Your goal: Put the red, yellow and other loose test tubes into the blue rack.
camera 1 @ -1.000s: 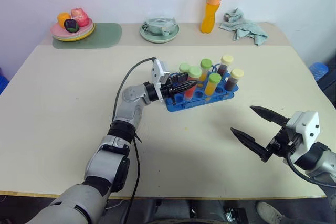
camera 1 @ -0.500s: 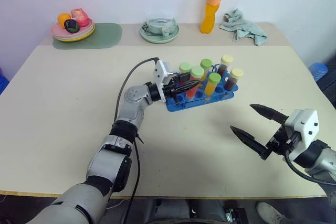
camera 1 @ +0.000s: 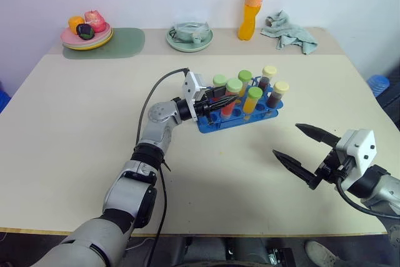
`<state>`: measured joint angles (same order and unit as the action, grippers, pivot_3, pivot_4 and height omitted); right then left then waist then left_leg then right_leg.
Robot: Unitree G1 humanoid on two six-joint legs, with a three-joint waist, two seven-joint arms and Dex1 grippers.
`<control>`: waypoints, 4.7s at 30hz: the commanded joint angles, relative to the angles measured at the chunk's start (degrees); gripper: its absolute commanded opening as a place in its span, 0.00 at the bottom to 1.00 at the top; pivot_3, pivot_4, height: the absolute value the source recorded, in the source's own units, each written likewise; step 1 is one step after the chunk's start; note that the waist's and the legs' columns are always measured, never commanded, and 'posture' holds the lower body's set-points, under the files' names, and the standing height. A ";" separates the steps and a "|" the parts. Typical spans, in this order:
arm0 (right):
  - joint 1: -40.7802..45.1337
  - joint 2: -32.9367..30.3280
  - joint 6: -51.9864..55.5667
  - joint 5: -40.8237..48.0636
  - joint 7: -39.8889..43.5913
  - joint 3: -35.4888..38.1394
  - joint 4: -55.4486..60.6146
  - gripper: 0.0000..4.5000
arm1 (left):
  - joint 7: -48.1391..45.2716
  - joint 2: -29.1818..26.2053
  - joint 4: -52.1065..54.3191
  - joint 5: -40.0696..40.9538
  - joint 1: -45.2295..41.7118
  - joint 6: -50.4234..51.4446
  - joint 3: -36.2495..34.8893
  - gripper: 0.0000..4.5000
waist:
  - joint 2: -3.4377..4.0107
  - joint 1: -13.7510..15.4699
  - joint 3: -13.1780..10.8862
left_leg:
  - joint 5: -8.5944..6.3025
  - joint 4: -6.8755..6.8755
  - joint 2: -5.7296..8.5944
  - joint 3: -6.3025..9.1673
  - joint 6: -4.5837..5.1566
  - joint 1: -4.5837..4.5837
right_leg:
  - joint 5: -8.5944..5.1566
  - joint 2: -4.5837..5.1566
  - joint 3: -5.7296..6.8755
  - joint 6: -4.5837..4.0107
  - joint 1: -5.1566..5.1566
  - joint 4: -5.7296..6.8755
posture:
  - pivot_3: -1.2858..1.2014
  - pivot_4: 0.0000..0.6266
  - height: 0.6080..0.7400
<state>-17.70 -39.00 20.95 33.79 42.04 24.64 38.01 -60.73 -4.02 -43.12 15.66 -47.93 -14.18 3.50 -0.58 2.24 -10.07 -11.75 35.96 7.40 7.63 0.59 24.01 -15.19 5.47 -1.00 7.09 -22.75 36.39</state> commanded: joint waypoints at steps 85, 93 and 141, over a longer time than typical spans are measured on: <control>1.94 1.24 -4.17 -2.53 -0.10 -3.38 -1.70 1.00 | -1.08 -1.73 1.73 -1.17 1.04 8.79 0.85 0.16 | 0.04 -0.04 0.03 | -0.02 -0.01 0.00 0.00 0.02 -0.04 | 0.00 0.00 -0.01 0.00 0.03 -0.01 | 0.52 0.24 0.99; 2.17 1.62 -3.51 -2.65 -0.96 -3.51 -0.66 1.00 | -3.12 0.05 1.56 -2.51 0.67 7.53 3.16 0.16 | 0.04 0.11 0.03 | -0.03 0.00 0.01 0.00 0.03 -0.05 | 0.00 0.01 0.00 0.00 0.05 -0.01 | 0.52 0.24 0.99; 1.06 1.41 -2.79 -2.16 0.15 -2.43 -1.08 1.00 | 0.96 -1.51 -0.94 -2.47 0.17 8.79 0.38 0.16 | 0.04 -0.03 0.07 | -0.07 -0.03 0.01 0.00 0.07 -0.33 | -0.02 0.01 0.00 0.01 0.32 -0.04 | 0.52 0.24 0.99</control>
<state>-16.38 -37.48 18.39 30.74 42.08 20.65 35.75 -60.95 -4.40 -41.51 15.23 -48.97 -6.60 3.44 -0.54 2.21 -10.00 -11.82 35.93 7.40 7.64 0.65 23.68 -15.20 5.48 -1.00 7.10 -22.43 36.36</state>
